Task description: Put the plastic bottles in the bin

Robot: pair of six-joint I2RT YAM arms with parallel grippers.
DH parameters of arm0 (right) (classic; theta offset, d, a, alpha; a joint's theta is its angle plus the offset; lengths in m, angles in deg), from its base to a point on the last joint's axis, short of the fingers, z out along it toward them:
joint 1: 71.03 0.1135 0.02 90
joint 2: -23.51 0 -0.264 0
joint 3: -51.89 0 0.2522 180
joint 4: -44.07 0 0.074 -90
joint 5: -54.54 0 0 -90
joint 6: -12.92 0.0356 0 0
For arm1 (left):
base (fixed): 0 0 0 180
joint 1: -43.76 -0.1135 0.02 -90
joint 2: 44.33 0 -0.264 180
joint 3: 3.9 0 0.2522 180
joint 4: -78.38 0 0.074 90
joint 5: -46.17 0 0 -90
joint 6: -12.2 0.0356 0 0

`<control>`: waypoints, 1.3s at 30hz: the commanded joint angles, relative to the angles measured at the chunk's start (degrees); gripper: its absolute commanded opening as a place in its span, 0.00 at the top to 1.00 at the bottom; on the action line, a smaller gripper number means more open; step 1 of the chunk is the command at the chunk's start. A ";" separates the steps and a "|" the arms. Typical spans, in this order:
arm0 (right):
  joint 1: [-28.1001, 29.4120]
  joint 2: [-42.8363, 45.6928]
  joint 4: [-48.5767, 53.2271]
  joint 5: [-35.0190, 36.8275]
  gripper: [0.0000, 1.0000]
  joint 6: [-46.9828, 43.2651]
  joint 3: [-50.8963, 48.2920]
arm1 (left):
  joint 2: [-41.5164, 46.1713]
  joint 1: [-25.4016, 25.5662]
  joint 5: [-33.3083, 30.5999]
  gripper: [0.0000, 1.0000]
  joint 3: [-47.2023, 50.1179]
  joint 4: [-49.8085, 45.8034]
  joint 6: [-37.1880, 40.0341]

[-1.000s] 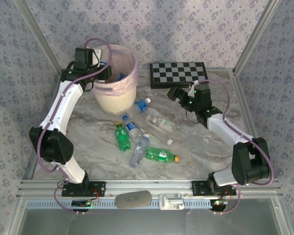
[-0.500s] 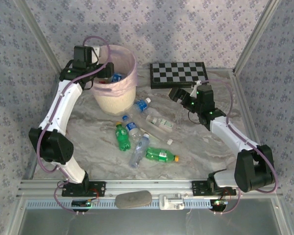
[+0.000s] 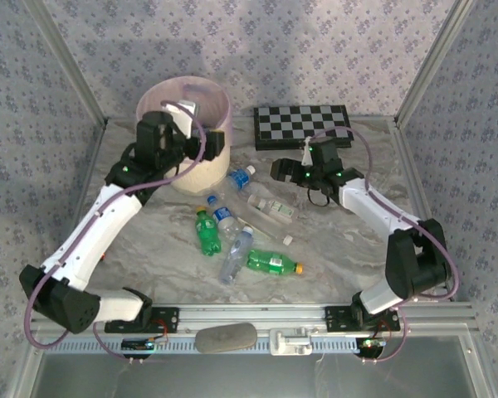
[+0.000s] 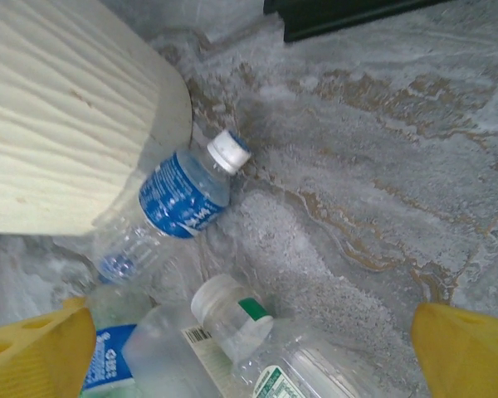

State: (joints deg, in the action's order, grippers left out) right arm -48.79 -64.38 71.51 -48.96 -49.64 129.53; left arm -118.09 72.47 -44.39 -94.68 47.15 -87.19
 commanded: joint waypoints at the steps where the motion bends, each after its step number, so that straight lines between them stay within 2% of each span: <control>1: 1.69 -3.16 9.48 3.82 0.01 -7.46 3.82 | 2.22 2.39 -0.56 0.00 5.03 7.65 -3.89; 7: 4.25 -9.96 22.06 9.97 0.01 -15.72 13.21 | 3.48 6.84 -0.34 0.00 11.98 11.70 -7.14; 12: 5.47 -13.00 28.79 11.82 0.01 -19.53 16.41 | 4.19 7.58 -0.50 0.00 16.59 16.33 -9.89; 16: 7.14 -15.66 32.80 12.95 0.06 -22.04 18.52 | 4.50 7.68 -0.65 0.00 17.92 17.90 -9.95; 28: 10.57 -23.49 36.69 15.00 0.10 -25.41 24.60 | 6.43 7.76 -1.99 0.00 19.81 18.57 -9.86; 39: 11.15 -26.49 35.95 18.17 0.10 -25.07 24.87 | 5.62 7.77 -1.84 0.00 18.85 17.91 -10.12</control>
State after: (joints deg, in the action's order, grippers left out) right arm -38.08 -88.91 106.04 -33.62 -74.01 153.35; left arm -112.89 79.90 -45.87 -75.20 63.58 -96.56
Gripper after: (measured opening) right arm 0.898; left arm 0.997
